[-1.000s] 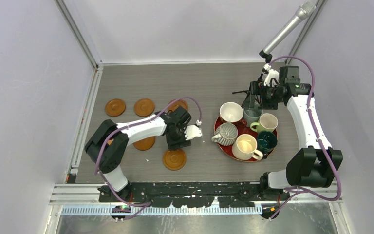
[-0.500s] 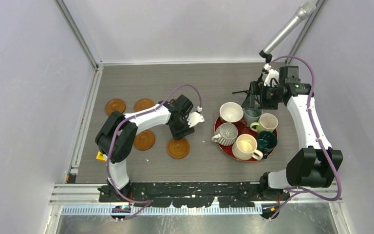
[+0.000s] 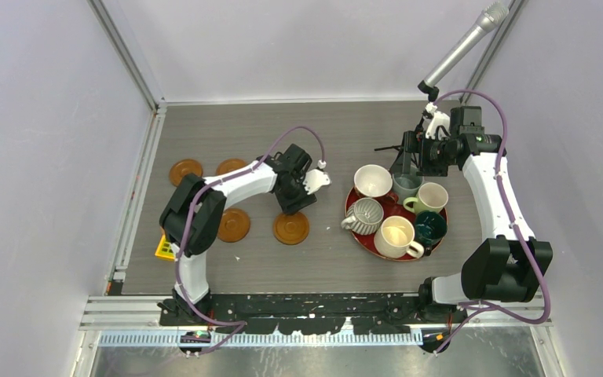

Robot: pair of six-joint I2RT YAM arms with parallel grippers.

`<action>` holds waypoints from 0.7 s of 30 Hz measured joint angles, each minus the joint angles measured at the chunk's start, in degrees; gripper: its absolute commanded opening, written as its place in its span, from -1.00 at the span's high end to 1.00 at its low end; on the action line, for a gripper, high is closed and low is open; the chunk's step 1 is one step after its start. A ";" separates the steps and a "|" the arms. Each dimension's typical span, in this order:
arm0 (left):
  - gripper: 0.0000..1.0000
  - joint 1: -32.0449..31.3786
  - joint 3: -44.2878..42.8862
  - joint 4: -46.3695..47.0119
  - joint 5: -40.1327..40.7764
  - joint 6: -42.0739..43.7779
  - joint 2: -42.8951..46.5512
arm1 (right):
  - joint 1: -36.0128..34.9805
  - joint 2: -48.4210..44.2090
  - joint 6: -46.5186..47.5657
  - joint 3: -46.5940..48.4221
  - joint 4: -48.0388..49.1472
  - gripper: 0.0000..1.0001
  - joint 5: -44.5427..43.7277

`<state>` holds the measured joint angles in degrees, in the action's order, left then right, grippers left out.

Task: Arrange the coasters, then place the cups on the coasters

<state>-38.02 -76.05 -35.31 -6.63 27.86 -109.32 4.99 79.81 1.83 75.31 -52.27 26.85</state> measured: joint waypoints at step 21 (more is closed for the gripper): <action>-0.62 0.26 -5.99 -6.88 -12.79 -2.32 16.09 | 0.00 0.09 5.64 8.07 -7.54 -0.88 -0.66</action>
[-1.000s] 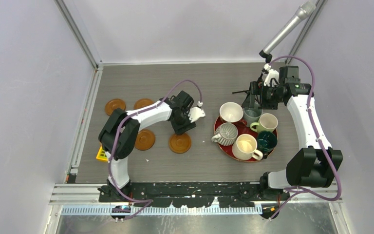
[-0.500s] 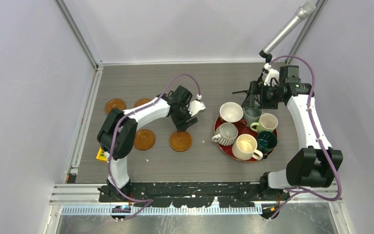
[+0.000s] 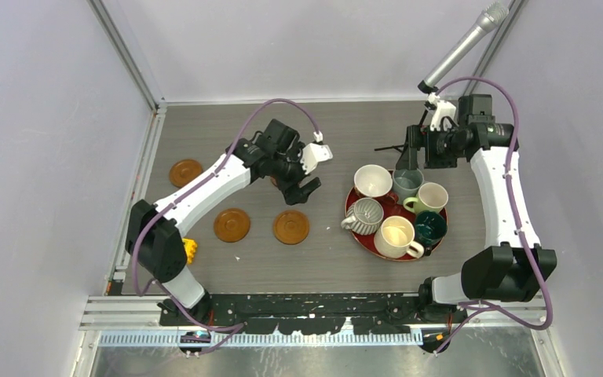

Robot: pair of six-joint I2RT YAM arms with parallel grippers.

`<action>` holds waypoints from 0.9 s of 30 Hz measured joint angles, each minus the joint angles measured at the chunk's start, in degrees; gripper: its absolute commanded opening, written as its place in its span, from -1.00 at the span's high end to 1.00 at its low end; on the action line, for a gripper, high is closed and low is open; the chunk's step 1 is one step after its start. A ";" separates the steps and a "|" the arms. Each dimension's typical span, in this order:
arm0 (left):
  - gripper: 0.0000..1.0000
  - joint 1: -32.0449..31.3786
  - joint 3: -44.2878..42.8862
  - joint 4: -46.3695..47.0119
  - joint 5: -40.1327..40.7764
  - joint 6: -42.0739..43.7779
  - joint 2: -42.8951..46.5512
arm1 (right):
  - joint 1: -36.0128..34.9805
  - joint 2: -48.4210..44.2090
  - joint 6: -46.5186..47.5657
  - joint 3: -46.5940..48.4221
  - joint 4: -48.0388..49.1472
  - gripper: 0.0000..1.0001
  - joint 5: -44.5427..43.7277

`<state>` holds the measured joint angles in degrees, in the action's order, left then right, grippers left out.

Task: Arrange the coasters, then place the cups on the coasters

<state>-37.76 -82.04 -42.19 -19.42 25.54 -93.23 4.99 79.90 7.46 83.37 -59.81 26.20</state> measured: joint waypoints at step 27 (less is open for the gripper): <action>-0.52 -18.51 -17.62 -8.11 7.28 -4.59 -22.49 | 20.44 1.57 19.71 9.86 -28.41 -0.91 -4.79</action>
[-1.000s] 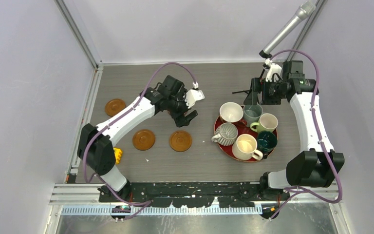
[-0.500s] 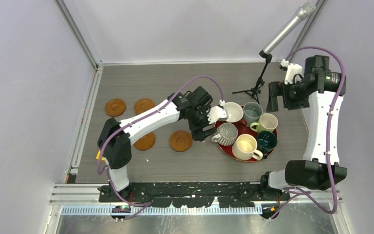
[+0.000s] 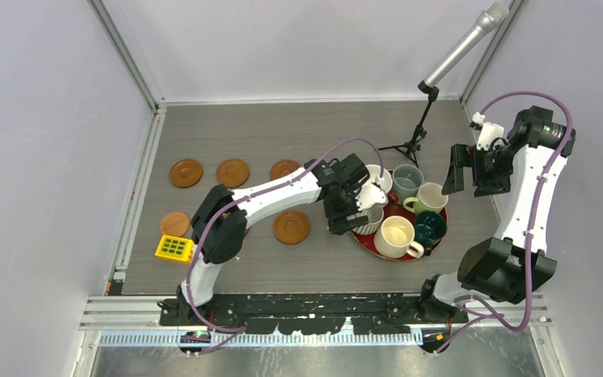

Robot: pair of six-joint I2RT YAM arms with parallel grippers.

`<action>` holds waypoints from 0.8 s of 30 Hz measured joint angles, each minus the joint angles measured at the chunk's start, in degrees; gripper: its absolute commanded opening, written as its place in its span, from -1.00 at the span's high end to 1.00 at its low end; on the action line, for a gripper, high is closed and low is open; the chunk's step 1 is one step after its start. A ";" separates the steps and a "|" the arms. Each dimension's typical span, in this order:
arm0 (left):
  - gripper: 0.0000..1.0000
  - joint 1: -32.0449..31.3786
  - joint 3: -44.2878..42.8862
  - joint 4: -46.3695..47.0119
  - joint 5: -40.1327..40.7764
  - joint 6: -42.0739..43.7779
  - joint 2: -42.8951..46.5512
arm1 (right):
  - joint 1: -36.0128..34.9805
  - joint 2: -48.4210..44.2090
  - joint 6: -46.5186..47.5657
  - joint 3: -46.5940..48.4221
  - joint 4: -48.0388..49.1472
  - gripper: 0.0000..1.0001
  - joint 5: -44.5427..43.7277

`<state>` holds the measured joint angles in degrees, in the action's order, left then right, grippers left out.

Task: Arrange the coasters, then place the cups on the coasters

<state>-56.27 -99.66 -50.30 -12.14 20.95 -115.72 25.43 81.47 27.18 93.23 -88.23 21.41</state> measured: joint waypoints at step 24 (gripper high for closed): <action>0.99 -1.84 -0.57 5.66 5.79 -4.92 -5.60 | 0.57 2.32 -6.47 4.39 4.94 -0.90 1.81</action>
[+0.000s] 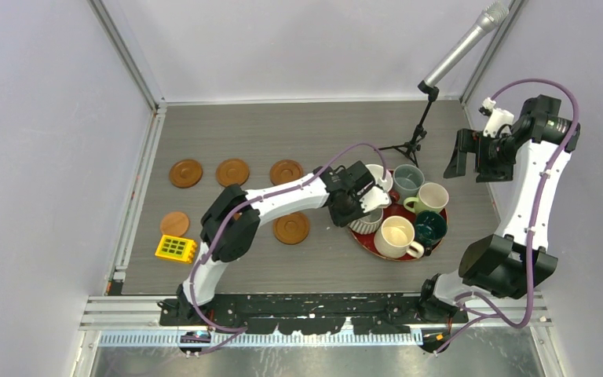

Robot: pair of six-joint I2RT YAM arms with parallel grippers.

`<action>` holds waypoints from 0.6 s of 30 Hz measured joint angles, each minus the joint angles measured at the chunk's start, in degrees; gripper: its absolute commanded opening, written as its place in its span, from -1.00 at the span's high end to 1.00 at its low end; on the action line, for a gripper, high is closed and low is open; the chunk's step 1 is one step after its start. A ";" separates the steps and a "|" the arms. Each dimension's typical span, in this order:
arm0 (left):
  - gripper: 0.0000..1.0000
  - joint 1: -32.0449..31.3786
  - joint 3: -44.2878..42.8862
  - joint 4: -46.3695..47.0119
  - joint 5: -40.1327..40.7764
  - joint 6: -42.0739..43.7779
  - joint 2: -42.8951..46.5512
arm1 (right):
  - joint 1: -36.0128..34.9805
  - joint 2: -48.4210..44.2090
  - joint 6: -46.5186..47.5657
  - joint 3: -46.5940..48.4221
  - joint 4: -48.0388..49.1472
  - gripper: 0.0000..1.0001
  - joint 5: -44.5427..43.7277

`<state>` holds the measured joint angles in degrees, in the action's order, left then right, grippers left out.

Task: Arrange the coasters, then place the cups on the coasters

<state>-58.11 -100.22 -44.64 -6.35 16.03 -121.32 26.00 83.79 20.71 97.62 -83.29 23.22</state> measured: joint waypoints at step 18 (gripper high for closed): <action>1.00 3.21 18.47 13.68 -6.38 -1.38 14.62 | 0.00 -0.55 -0.09 -0.35 2.29 -0.90 2.10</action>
<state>-54.89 -81.76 -30.96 -12.73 14.66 -106.69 26.00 83.24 20.62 97.27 -80.99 25.32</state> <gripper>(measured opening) 0.236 0.952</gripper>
